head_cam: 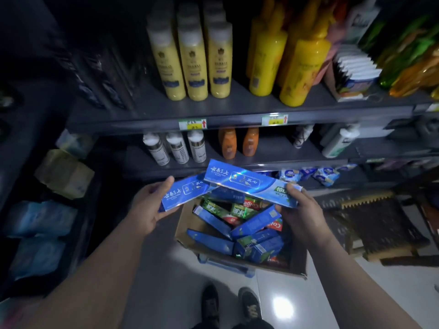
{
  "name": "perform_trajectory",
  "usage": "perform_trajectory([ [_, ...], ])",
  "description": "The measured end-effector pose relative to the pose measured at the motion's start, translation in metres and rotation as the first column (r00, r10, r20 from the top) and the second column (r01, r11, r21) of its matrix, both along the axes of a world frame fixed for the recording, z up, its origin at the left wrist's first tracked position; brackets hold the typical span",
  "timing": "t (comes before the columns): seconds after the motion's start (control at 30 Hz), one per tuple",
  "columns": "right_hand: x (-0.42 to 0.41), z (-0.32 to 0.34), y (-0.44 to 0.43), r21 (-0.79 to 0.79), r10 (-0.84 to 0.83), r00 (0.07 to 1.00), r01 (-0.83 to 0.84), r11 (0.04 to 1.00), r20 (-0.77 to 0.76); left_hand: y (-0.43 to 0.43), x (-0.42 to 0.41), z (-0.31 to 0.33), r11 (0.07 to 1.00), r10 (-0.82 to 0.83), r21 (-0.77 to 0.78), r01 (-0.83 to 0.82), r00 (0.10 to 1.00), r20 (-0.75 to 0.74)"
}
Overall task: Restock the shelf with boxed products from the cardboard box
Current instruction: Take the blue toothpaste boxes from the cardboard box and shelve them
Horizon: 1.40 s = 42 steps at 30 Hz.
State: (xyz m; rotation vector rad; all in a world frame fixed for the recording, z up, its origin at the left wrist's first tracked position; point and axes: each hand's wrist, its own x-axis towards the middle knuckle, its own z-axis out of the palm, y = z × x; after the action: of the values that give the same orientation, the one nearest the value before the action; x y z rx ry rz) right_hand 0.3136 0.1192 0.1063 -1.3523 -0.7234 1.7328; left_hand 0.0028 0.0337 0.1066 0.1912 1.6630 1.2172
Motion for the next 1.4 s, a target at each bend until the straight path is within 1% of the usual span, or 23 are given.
perform_trajectory([
  [0.1, -0.011, 0.015, 0.006, -0.013, 0.049, 0.993, -0.051, 0.999, -0.104, -0.005, -0.006, 0.018, 0.995, 0.096, 0.036, -0.095, 0.995, -0.021],
  [0.17, -0.016, 0.021, 0.011, -0.019, 0.099, 0.986, -0.103, 0.995, -0.136, -0.011, -0.008, 0.029, 0.986, 0.159, 0.062, -0.157, 0.987, -0.031],
  [0.27, -0.021, 0.031, 0.019, -0.036, 0.177, 0.967, -0.187, 0.982, -0.184, -0.023, -0.004, 0.046, 0.979, 0.191, 0.078, -0.187, 0.98, -0.046],
  [0.37, -0.028, 0.047, 0.026, -0.004, 0.271, 0.941, -0.278, 0.961, -0.204, -0.041, 0.005, 0.063, 0.967, 0.244, 0.098, -0.235, 0.966, -0.086],
  [0.43, -0.036, 0.06, 0.028, 0.035, 0.338, 0.913, -0.34, 0.94, -0.228, -0.057, 0.009, 0.074, 0.945, 0.316, 0.128, -0.302, 0.943, -0.109],
  [0.53, -0.054, 0.082, 0.026, 0.117, 0.454, 0.871, -0.439, 0.891, -0.188, -0.088, 0.012, 0.09, 0.889, 0.448, 0.174, -0.423, 0.883, -0.138],
  [0.67, -0.091, 0.107, 0.01, 0.192, 0.608, 0.769, -0.578, 0.793, -0.197, -0.144, 0.015, 0.116, 0.792, 0.595, 0.255, -0.555, 0.795, -0.116],
  [0.73, -0.113, 0.12, -0.004, 0.225, 0.672, 0.712, -0.633, 0.74, -0.205, -0.176, 0.015, 0.128, 0.731, 0.668, 0.288, -0.619, 0.736, -0.113],
  [0.83, -0.147, 0.142, -0.034, 0.282, 0.758, 0.618, -0.704, 0.651, -0.209, -0.224, 0.016, 0.148, 0.632, 0.77, 0.322, -0.705, 0.616, -0.163],
  [1.0, -0.201, 0.183, -0.101, 0.376, 0.888, 0.421, -0.805, 0.46, -0.186, -0.312, 0.022, 0.181, 0.459, 0.888, 0.423, -0.782, 0.423, -0.181],
  [1.1, -0.231, 0.206, -0.152, 0.435, 0.937, 0.295, -0.83, 0.348, -0.188, -0.369, 0.031, 0.203, 0.356, 0.934, 0.491, -0.795, 0.311, -0.174],
  [1.2, -0.26, 0.229, -0.213, 0.475, 0.96, 0.194, -0.838, 0.268, -0.2, -0.432, 0.038, 0.224, 0.247, 0.969, 0.55, -0.798, 0.192, -0.157],
  [1.4, -0.304, 0.27, -0.349, 0.539, 0.973, 0.034, -0.828, 0.154, -0.227, -0.563, 0.049, 0.265, 0.114, 0.987, 0.66, -0.743, 0.011, -0.158],
])
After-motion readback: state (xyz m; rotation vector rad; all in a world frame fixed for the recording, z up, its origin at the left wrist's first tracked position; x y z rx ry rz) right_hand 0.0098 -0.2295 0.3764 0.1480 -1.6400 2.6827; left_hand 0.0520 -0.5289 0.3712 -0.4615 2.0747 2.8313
